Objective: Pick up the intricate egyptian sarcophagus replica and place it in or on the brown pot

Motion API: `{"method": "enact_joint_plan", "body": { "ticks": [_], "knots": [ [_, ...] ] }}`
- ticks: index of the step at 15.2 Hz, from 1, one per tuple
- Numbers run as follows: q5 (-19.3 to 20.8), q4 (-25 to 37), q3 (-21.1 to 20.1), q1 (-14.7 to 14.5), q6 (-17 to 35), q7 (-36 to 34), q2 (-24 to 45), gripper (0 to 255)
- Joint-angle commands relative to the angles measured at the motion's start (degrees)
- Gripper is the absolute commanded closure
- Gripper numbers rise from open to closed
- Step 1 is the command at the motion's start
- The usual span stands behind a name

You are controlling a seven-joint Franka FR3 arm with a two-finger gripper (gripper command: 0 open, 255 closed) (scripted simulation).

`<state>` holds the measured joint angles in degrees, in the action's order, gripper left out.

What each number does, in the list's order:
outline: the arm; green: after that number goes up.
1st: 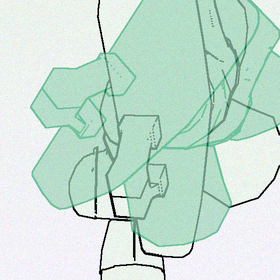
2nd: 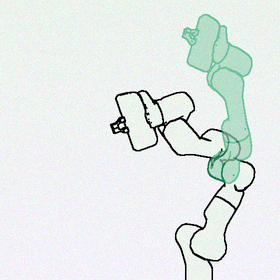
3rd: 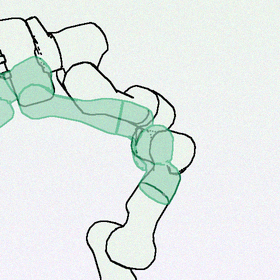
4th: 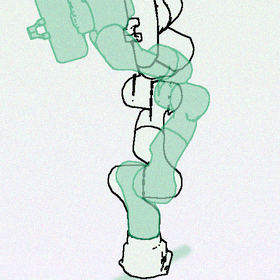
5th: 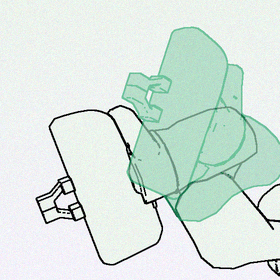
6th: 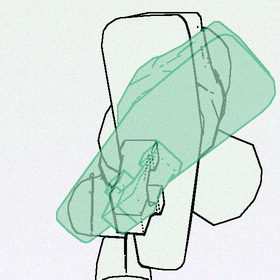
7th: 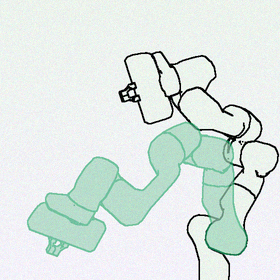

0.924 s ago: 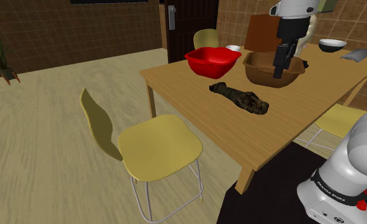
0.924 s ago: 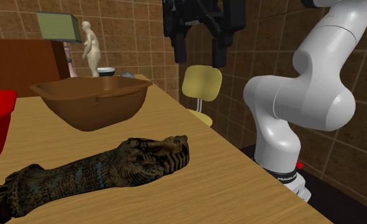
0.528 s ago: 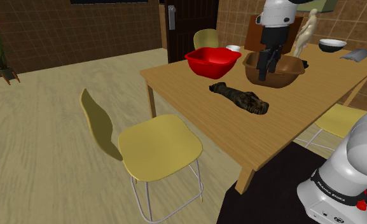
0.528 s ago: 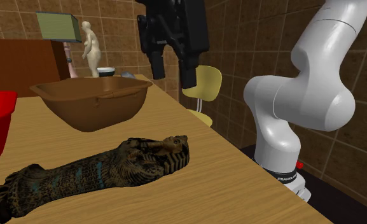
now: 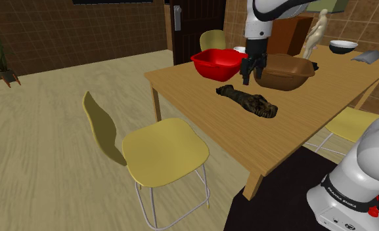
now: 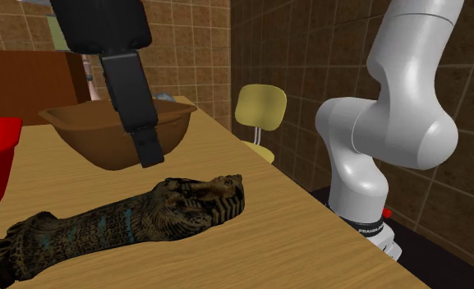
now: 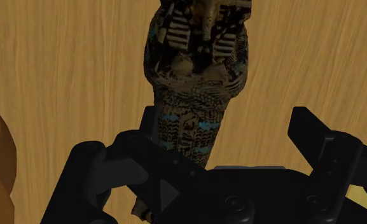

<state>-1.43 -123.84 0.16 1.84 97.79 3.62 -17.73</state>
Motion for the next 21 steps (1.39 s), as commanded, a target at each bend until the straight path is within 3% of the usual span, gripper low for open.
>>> {"method": "enact_joint_plan", "body": {
  "ticks": [1, 8, 16, 21],
  "knots": [
    [-0.5, 1.63, 0.37, 0.33, 2.37, -0.51, 4.48, 0],
    [-2.61, 12.13, 1.79, 1.61, 6.03, -1.58, 20.28, 0],
    [-2.93, 7.48, 1.67, 1.49, 11.9, -1.5, 21.57, 0],
    [-2.93, 7.48, 1.67, 1.49, 11.9, -1.5, 21.57, 0]
  ]
}}
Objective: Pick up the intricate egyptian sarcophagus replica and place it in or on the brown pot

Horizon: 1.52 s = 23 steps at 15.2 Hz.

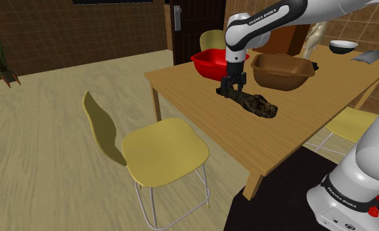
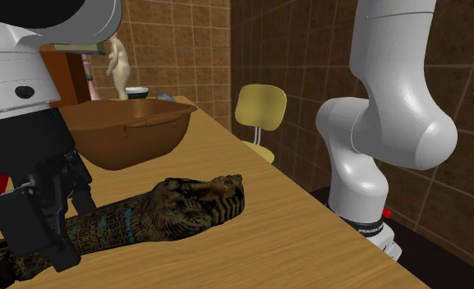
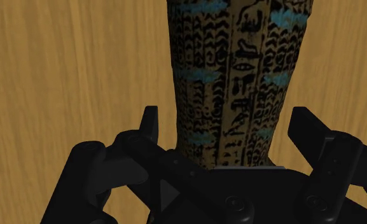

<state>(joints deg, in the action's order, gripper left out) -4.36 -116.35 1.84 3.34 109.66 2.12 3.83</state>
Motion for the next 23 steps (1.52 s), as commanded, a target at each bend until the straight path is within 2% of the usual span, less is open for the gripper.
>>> {"method": "enact_joint_plan", "body": {
  "ticks": [1, 3, 4, 13, 23],
  "knots": [
    [0.0, -0.01, 0.0, 0.0, 0.03, -0.01, 0.01, 0],
    [0.0, -0.01, 0.0, 0.0, 0.02, -0.01, 0.01, 0],
    [0.0, -0.01, 0.0, 0.0, 0.02, -0.01, 0.01, 255],
    [0.0, -0.01, 0.0, -0.01, 0.03, -0.01, 0.01, 255],
    [0.24, 5.04, 0.04, 0.02, -7.31, -0.54, -2.3, 255]
  ]
}}
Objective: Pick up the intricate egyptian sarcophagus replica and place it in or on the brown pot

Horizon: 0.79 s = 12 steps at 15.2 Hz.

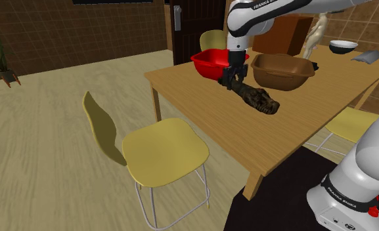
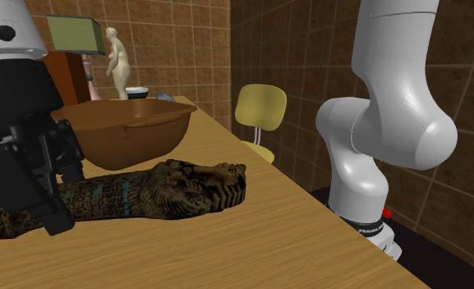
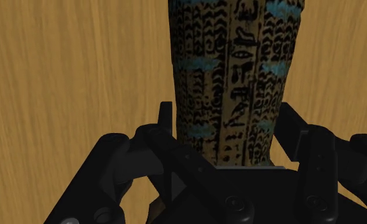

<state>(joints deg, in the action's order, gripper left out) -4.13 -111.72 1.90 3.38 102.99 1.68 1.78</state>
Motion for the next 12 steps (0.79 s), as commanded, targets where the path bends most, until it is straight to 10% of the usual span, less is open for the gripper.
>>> {"method": "enact_joint_plan", "body": {
  "ticks": [1, 12],
  "knots": [
    [0.03, 0.99, -0.02, -0.02, -1.39, -0.15, -0.42, 255],
    [0.16, 8.2, 0.04, 0.01, -9.65, -0.67, -1.48, 255]
  ]
}}
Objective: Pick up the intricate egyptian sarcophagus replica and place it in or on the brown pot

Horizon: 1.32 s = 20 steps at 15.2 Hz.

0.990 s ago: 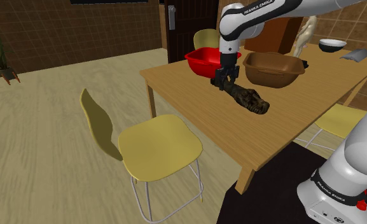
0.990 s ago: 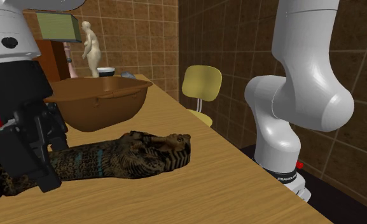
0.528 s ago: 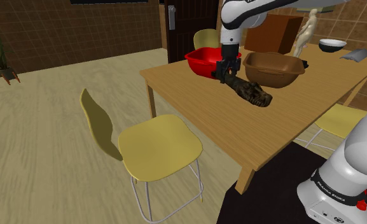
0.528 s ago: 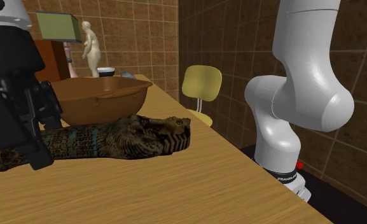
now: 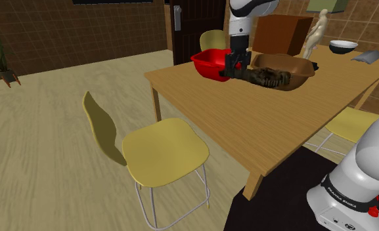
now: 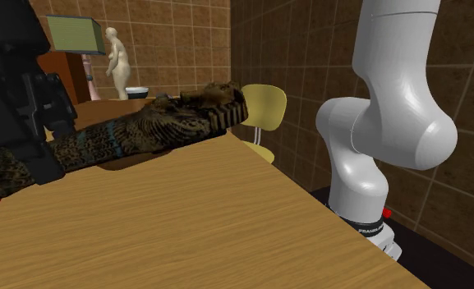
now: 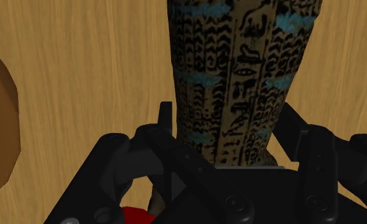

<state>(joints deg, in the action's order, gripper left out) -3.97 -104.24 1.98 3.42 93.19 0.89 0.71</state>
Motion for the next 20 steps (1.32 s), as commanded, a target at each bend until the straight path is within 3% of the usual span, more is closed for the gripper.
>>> {"method": "enact_joint_plan", "body": {
  "ticks": [1, 16, 20],
  "knots": [
    [0.0, 1.47, -0.03, -0.03, -0.62, 0.07, -0.43, 255],
    [-0.06, 14.41, 0.05, 0.04, -12.29, -0.58, 0.81, 255],
    [0.74, 16.15, 2.64, 2.83, -12.74, 4.85, 2.44, 255]
  ]
}}
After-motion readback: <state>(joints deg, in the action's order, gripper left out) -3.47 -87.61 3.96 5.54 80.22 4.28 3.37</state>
